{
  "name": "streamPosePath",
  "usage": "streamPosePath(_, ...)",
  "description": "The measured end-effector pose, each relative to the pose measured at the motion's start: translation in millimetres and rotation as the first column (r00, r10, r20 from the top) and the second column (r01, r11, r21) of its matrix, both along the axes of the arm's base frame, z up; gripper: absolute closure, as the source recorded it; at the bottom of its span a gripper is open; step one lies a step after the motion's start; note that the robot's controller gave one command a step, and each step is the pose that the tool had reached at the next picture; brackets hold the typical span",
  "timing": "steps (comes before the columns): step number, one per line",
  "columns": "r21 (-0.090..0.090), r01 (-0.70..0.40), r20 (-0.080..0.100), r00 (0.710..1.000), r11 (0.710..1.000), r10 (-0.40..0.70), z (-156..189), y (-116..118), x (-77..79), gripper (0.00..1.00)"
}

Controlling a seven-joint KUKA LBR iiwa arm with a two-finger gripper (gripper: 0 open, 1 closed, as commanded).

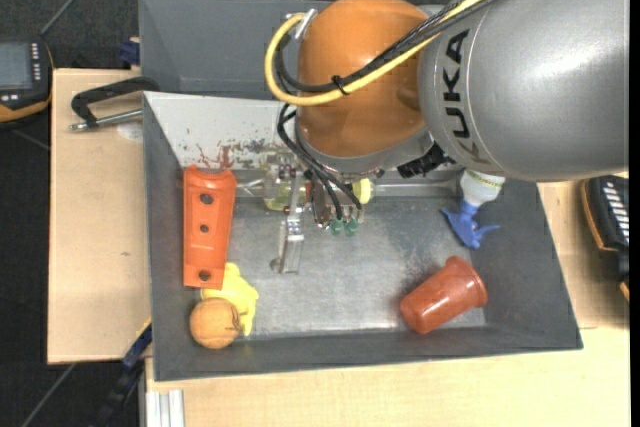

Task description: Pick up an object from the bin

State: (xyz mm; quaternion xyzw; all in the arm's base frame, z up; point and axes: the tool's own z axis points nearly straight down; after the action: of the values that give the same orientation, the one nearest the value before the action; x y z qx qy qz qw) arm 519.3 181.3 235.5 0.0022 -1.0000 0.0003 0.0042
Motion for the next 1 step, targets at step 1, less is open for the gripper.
streamPosePath(1,0.002,0.003,0.009,1.000,1.000,-0.003,5.0,-1.3,1.7,0.00)
